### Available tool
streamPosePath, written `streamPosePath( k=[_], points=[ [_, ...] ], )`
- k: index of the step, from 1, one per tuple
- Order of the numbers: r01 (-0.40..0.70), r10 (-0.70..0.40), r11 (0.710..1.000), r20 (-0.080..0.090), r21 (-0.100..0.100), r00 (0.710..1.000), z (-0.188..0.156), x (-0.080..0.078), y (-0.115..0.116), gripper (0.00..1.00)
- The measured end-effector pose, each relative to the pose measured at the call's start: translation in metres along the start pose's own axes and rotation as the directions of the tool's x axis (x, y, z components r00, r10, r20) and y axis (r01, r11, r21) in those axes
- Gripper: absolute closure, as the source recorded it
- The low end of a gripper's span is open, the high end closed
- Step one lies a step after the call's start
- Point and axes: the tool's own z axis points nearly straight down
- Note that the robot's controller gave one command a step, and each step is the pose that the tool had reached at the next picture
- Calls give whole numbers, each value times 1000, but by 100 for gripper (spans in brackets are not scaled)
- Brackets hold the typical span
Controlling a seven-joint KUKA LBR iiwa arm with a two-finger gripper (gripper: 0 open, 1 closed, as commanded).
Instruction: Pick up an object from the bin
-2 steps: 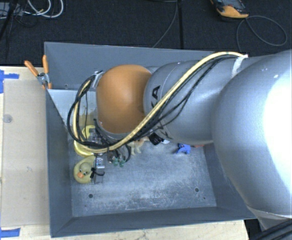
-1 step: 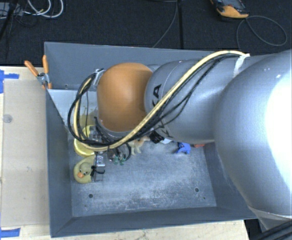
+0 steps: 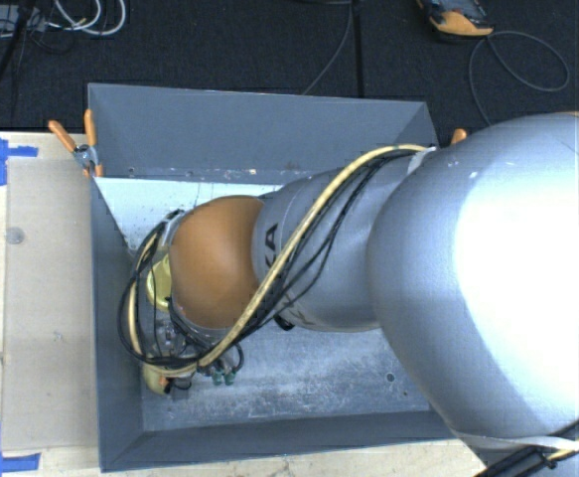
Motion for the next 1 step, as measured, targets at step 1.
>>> streamPosePath(
  k=[1],
  points=[
    [-1, 1, 1000, 0, 0, 1000, 0, 0, 0, 100]
  ],
)
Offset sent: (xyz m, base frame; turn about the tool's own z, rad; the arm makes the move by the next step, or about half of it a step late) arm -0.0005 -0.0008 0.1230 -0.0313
